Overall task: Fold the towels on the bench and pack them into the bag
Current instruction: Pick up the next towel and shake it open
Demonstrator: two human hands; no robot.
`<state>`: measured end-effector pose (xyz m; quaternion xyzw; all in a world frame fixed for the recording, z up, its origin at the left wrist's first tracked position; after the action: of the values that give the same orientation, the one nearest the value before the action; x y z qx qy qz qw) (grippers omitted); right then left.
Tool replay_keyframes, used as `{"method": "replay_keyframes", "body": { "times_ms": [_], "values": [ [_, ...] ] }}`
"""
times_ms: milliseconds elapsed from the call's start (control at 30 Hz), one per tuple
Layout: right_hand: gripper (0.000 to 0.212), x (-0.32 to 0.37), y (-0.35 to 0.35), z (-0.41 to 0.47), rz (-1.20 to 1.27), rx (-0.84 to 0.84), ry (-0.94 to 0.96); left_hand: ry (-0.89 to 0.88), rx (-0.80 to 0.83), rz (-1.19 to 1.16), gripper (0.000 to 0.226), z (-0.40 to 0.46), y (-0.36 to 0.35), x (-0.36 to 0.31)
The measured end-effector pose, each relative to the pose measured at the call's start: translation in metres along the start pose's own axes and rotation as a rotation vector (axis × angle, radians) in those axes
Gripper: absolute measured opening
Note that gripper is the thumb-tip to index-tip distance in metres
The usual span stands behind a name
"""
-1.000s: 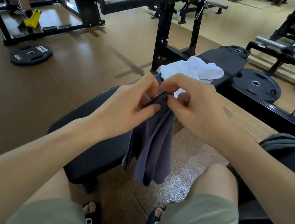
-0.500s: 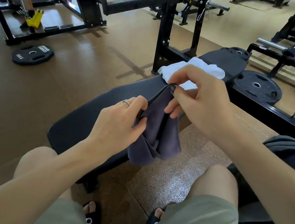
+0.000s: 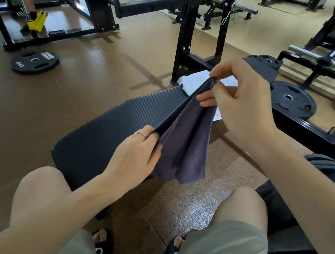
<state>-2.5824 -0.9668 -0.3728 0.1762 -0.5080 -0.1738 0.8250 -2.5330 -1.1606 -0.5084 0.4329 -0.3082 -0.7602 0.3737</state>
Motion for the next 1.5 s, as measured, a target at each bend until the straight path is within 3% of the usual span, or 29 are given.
{"method": "replay_keyframes", "body": {
  "times_ms": [267,600,800,967,1233,1500],
  "values": [
    [0.028,-0.058,0.011,0.009,-0.118,-0.130,-0.171,-0.006,0.196,0.096,0.027,-0.007,0.011,0.041],
    [0.028,-0.102,0.014,0.011,-0.217,-0.139,-0.313,-0.321,0.150,0.197,0.026,-0.003,0.071,0.051],
    [0.024,-0.109,0.010,0.010,-0.195,-0.070,-0.323,-0.170,0.052,-0.044,0.014,0.004,0.095,0.062],
    [0.018,-0.101,0.009,0.008,-0.428,0.054,-0.108,-0.022,-0.017,-0.086,0.012,0.010,0.107,0.073],
    [0.014,-0.104,0.010,0.009,-0.373,0.161,-0.067,-0.190,0.009,-0.032,0.006,0.016,0.119,0.069],
    [0.017,-0.102,0.013,0.010,-0.333,0.162,-0.061,0.066,-0.058,-0.135,0.020,0.019,0.127,0.068]
  ]
}}
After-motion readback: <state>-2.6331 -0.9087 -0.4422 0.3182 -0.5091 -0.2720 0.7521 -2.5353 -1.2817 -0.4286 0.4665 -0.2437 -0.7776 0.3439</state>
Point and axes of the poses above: each hand's wrist, its own z-axis towards the middle knuckle, its own y-axis out of the back of the hand, x = y × z, the point moved 4 cm from there along z, towards the middle knuckle, and after that the axes turned 7 degrees about -z, right-handed, at the moved point
